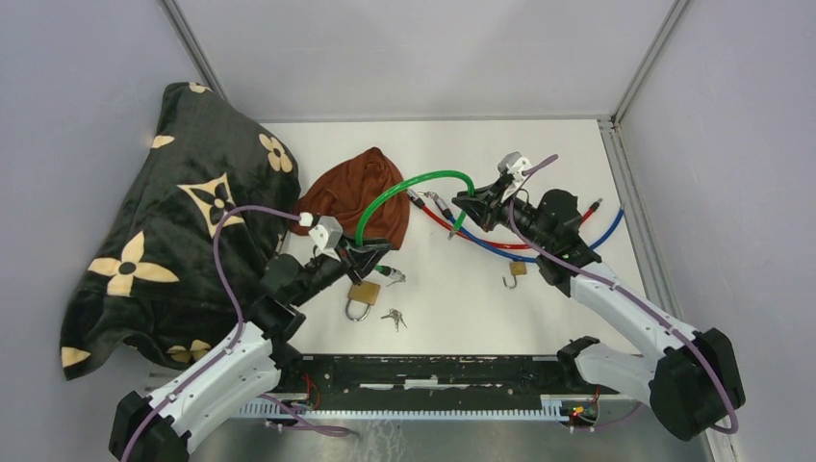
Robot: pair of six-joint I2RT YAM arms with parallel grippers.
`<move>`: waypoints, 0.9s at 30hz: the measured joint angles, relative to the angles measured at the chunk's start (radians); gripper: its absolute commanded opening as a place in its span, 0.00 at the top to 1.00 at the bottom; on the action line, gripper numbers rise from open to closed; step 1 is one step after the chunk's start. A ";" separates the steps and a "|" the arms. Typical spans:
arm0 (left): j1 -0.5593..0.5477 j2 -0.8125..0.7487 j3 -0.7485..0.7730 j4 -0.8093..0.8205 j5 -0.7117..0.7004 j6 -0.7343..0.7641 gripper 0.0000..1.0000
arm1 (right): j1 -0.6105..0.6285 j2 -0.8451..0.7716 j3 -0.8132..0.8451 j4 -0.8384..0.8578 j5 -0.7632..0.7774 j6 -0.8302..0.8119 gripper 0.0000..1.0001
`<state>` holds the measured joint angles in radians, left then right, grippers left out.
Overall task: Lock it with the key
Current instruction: Lock the lock.
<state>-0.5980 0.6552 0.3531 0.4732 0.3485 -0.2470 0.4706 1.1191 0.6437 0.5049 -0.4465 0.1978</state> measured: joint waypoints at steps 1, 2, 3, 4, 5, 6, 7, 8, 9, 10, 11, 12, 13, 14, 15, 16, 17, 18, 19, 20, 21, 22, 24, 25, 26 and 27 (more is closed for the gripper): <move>0.001 0.002 -0.026 -0.003 -0.016 0.000 0.74 | 0.000 -0.018 0.014 -0.032 -0.002 -0.012 1.00; 0.002 0.007 -0.050 -0.008 -0.032 0.000 0.74 | 0.002 -0.037 0.028 -0.061 -0.003 -0.024 1.00; 0.002 0.013 -0.067 -0.011 -0.038 0.000 0.74 | 0.003 -0.050 0.035 -0.080 -0.005 -0.034 1.00; 0.002 0.022 -0.085 -0.018 -0.047 0.001 0.71 | 0.005 -0.062 0.040 -0.102 -0.005 -0.044 1.00; 0.002 0.030 -0.100 -0.023 -0.056 0.002 0.67 | 0.005 -0.074 0.045 -0.125 -0.005 -0.055 1.00; 0.002 0.035 -0.114 -0.024 -0.063 0.002 0.63 | 0.005 -0.084 0.046 -0.148 -0.005 -0.067 1.00; 0.002 0.039 -0.126 -0.027 -0.070 0.003 0.62 | 0.005 -0.089 0.047 -0.167 -0.005 -0.076 1.00; 0.002 0.042 -0.135 -0.029 -0.078 0.003 0.61 | 0.006 -0.092 0.048 -0.185 -0.005 -0.085 1.00; 0.002 0.043 -0.140 -0.029 -0.083 0.004 0.60 | 0.006 -0.092 0.048 -0.199 -0.005 -0.093 1.00; 0.002 0.045 -0.145 -0.029 -0.087 0.005 0.59 | 0.006 -0.092 0.049 -0.213 -0.005 -0.100 1.00; 0.003 0.045 -0.147 -0.029 -0.088 0.007 0.57 | 0.006 -0.092 0.051 -0.227 -0.005 -0.107 1.00; 0.003 0.045 -0.148 -0.029 -0.089 0.011 0.55 | 0.006 -0.092 0.054 -0.241 -0.004 -0.114 1.00; 0.003 0.045 -0.148 -0.029 -0.089 0.017 0.54 | 0.006 -0.092 0.056 -0.247 -0.003 -0.118 1.00; 0.003 0.045 -0.148 -0.029 -0.089 0.023 0.54 | 0.006 -0.092 0.059 -0.252 -0.002 -0.123 1.00; 0.003 0.045 -0.148 -0.029 -0.090 0.027 0.54 | 0.006 -0.092 0.061 -0.254 -0.002 -0.127 1.00; 0.003 0.046 -0.148 -0.029 -0.092 0.028 0.53 | 0.006 -0.092 0.061 -0.255 -0.002 -0.129 1.00; 0.003 0.047 -0.148 -0.027 -0.097 0.028 0.53 | 0.006 -0.092 0.062 -0.256 -0.003 -0.130 1.00; 0.003 0.049 -0.148 -0.025 -0.102 0.028 0.51 | 0.006 -0.092 0.062 -0.256 -0.003 -0.132 1.00; 0.003 0.051 -0.148 -0.022 -0.108 0.028 0.48 | 0.006 -0.092 0.062 -0.257 -0.005 -0.132 1.00; 0.003 0.054 -0.148 -0.021 -0.112 0.028 0.46 | 0.006 -0.092 0.062 -0.257 -0.006 -0.132 1.00; 0.003 0.056 -0.149 -0.019 -0.113 0.028 0.44 | 0.006 -0.092 0.062 -0.257 -0.008 -0.132 1.00; 0.003 0.059 -0.153 -0.015 -0.113 0.028 0.43 | 0.006 -0.092 0.062 -0.257 -0.010 -0.131 1.00; 0.003 0.062 -0.164 -0.009 -0.114 0.028 0.43 | 0.006 -0.092 0.062 -0.256 -0.018 -0.127 1.00; 0.003 0.065 -0.171 -0.006 -0.113 0.028 0.42 | 0.006 -0.092 0.062 -0.255 -0.022 -0.124 1.00; 0.003 0.068 -0.177 -0.005 -0.113 0.028 0.42 | 0.006 -0.092 0.063 -0.253 -0.025 -0.121 1.00; 0.003 0.069 -0.182 -0.004 -0.114 0.027 0.43 | 0.006 -0.092 0.063 -0.251 -0.029 -0.116 1.00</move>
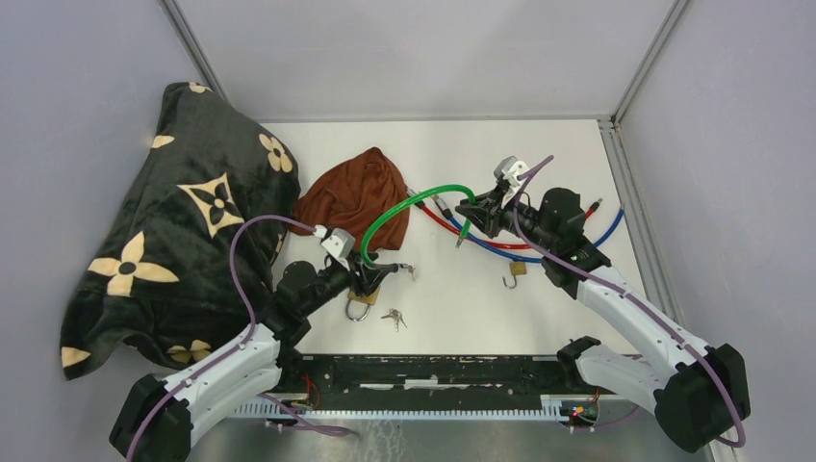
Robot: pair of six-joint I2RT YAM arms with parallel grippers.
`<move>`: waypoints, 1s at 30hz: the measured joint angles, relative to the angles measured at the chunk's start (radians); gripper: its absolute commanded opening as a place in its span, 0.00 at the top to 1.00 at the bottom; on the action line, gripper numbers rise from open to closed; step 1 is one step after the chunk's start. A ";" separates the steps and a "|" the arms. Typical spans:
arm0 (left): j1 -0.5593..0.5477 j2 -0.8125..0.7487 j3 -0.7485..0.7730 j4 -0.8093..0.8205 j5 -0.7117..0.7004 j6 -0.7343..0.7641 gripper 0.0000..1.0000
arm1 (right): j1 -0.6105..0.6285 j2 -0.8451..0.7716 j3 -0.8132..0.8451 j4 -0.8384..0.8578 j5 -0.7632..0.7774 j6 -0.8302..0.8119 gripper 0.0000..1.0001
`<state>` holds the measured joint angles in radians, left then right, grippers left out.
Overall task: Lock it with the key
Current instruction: Lock the lock.
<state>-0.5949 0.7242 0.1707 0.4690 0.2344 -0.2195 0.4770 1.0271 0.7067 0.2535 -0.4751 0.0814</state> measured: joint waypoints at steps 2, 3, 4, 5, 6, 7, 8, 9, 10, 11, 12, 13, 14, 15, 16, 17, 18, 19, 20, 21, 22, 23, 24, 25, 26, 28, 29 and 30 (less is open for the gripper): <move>0.000 0.000 -0.008 0.002 -0.010 -0.001 0.42 | 0.000 0.000 0.000 0.008 -0.007 0.006 1.00; 0.000 0.000 -0.010 0.003 -0.017 -0.001 0.41 | 0.000 0.000 0.000 0.014 -0.011 0.009 1.00; 0.000 0.000 -0.011 0.005 -0.021 -0.001 0.40 | 0.000 0.000 0.000 0.019 -0.014 0.012 1.00; 0.000 0.000 -0.011 0.008 -0.023 -0.001 0.40 | 0.001 0.000 0.001 0.023 -0.017 0.016 1.00; 0.000 -0.001 -0.012 0.011 -0.024 -0.001 0.40 | 0.002 0.000 0.002 0.026 -0.019 0.019 1.00; 0.000 -0.002 -0.012 0.013 -0.024 -0.001 0.40 | 0.004 0.000 0.002 0.030 -0.020 0.023 1.00; 0.000 -0.004 -0.014 0.017 -0.024 -0.001 0.41 | 0.007 0.000 0.003 0.033 -0.021 0.027 1.00; 0.000 -0.007 -0.014 0.019 -0.024 -0.001 0.41 | 0.013 0.000 0.004 0.039 -0.023 0.032 1.00; 0.000 -0.010 -0.015 0.022 -0.024 -0.001 0.42 | 0.016 0.000 0.004 0.044 -0.023 0.035 1.00; 0.000 -0.012 -0.015 0.024 -0.024 -0.001 0.47 | 0.022 0.000 0.004 0.050 -0.023 0.039 1.00; 0.000 -0.014 -0.016 0.027 -0.023 -0.001 0.59 | 0.027 0.001 0.004 0.056 -0.023 0.045 1.00; 0.000 -0.017 -0.016 0.029 -0.023 -0.002 0.71 | 0.035 0.002 0.005 0.064 -0.023 0.049 1.00; 0.002 -0.021 -0.019 0.035 -0.023 -0.005 0.82 | 0.042 0.002 0.008 0.069 -0.023 0.052 1.00; 0.006 -0.027 -0.024 0.036 -0.023 -0.013 0.94 | 0.059 0.005 0.018 0.076 -0.023 0.054 1.00; 0.008 -0.028 -0.024 0.037 -0.024 -0.013 0.97 | 0.060 0.005 0.018 0.076 -0.023 0.054 1.00; 0.017 -0.034 -0.026 0.037 -0.022 -0.024 0.98 | 0.071 0.007 0.026 0.077 -0.020 0.055 1.00; 0.025 -0.042 -0.026 0.037 -0.024 -0.030 0.98 | 0.081 0.012 0.034 0.080 -0.018 0.055 1.00; 0.039 -0.059 -0.026 0.040 -0.024 -0.043 0.98 | 0.095 0.019 0.046 0.081 -0.014 0.056 1.00; 0.055 -0.077 -0.024 0.040 -0.023 -0.057 0.98 | 0.109 0.026 0.057 0.085 -0.011 0.056 1.00; 0.076 -0.098 -0.019 0.038 -0.020 -0.078 0.98 | 0.132 0.035 0.073 0.089 -0.006 0.056 1.00; 0.102 -0.121 -0.010 0.035 -0.015 -0.104 0.98 | 0.153 0.044 0.087 0.093 -0.001 0.056 1.00; 0.131 -0.148 0.003 0.034 -0.006 -0.138 0.98 | 0.180 0.056 0.106 0.100 0.008 0.056 1.00; 0.153 -0.171 0.015 0.033 0.005 -0.168 0.98 | 0.212 0.070 0.129 0.112 0.018 0.054 1.00; 0.180 -0.204 0.027 0.034 0.016 -0.214 0.98 | 0.246 0.085 0.152 0.129 0.026 0.052 1.00; 0.207 -0.243 0.036 0.035 0.032 -0.263 0.98 | 0.278 0.100 0.175 0.148 0.034 0.049 1.00; 0.251 -0.310 0.042 0.040 0.058 -0.355 0.98 | 0.335 0.133 0.225 0.193 0.047 0.039 1.00; 0.271 -0.341 0.042 0.043 0.067 -0.399 0.98 | 0.355 0.150 0.246 0.212 0.051 0.033 1.00; 0.293 -0.371 0.042 0.045 0.080 -0.447 0.98 | 0.376 0.169 0.273 0.227 0.056 0.024 1.00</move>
<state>-0.3019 0.3531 0.2127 0.5140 0.3141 -0.6662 0.8532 1.1961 0.9794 0.4808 -0.4187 0.1059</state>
